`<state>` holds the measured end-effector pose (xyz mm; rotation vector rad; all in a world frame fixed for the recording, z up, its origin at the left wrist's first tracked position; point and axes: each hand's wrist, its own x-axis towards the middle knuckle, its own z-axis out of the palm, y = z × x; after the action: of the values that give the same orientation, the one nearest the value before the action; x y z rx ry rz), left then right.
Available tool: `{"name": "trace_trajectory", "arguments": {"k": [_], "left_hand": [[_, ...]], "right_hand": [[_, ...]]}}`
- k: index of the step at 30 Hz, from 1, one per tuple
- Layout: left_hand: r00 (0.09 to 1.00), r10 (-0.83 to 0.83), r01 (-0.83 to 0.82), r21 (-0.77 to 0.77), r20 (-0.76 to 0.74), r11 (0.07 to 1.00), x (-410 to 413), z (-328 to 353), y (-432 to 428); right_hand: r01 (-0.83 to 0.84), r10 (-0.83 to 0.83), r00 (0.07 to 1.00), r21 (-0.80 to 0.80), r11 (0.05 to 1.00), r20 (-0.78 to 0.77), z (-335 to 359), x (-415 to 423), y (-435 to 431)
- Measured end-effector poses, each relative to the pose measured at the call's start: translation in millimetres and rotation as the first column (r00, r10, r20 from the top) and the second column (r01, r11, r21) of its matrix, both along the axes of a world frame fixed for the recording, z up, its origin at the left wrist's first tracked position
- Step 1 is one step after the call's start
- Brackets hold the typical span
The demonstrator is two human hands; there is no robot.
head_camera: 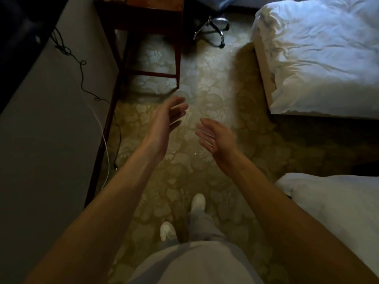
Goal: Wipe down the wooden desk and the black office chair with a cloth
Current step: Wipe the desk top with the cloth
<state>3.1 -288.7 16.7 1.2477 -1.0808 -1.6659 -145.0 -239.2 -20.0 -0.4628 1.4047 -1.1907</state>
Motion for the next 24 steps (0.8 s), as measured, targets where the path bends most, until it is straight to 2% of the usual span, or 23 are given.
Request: {"name": "trace_trajectory", "arguments": {"k": [10,14,24], "left_hand": [[0.998,0.044,-0.043,-0.024,0.052,0.999,-45.8,-6.1,-130.4],[0.991,0.069,-0.067,-0.022,0.114,0.998,-63.1,-5.3,-182.0],[0.974,0.186,-0.189,0.012,0.13,0.982,-79.5,-13.9,-273.4]], "right_hand": [[-0.054,0.057,0.996,-0.054,0.997,0.066,-15.5,-46.6,-141.0],[-0.057,0.06,0.99,-0.029,0.998,0.124,-19.1,-70.4,-202.5],[-0.151,0.149,0.975,-0.003,0.989,0.167,-23.2,-98.7,-306.4]]}}
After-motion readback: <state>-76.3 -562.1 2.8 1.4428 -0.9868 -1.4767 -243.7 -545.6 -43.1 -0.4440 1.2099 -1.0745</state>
